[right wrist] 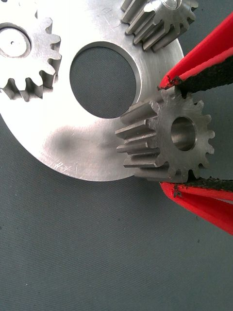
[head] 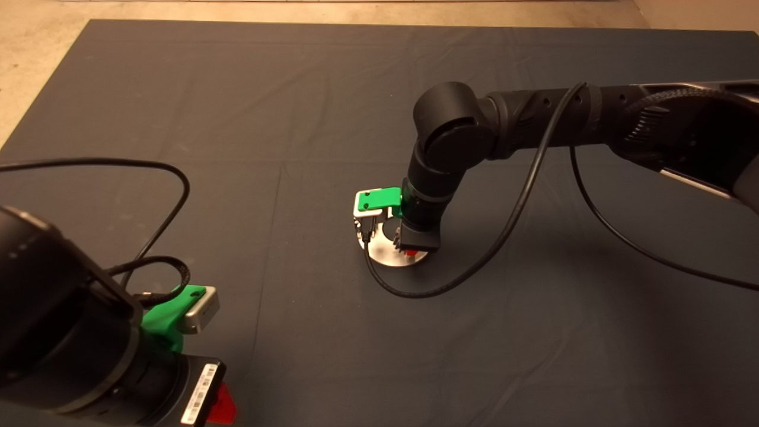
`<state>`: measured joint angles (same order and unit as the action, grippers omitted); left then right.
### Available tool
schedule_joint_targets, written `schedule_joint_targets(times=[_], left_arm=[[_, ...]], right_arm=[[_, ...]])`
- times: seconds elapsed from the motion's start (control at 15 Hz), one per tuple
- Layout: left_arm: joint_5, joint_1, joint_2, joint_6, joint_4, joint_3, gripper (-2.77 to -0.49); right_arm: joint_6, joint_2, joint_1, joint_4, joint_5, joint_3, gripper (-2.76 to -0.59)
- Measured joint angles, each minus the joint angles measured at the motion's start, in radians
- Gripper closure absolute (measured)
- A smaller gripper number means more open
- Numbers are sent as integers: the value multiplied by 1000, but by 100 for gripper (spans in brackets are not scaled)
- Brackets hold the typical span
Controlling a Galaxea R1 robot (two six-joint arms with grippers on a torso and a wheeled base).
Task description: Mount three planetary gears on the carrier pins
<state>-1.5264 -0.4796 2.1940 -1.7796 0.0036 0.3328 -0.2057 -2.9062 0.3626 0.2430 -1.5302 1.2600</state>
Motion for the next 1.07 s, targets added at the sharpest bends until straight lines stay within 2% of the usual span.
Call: schedule_joint_targets(times=[0.33, 0.87, 1.07], left_arm=[[0, 0, 0, 0, 0, 0, -204], [0, 0, 0, 0, 0, 0, -204], [0, 0, 0, 0, 0, 0, -204]], right_arm=[[26, 0, 0, 1, 0, 0, -106], [61, 0, 0, 38, 0, 0, -106], [67, 0, 0, 40, 0, 0, -106]])
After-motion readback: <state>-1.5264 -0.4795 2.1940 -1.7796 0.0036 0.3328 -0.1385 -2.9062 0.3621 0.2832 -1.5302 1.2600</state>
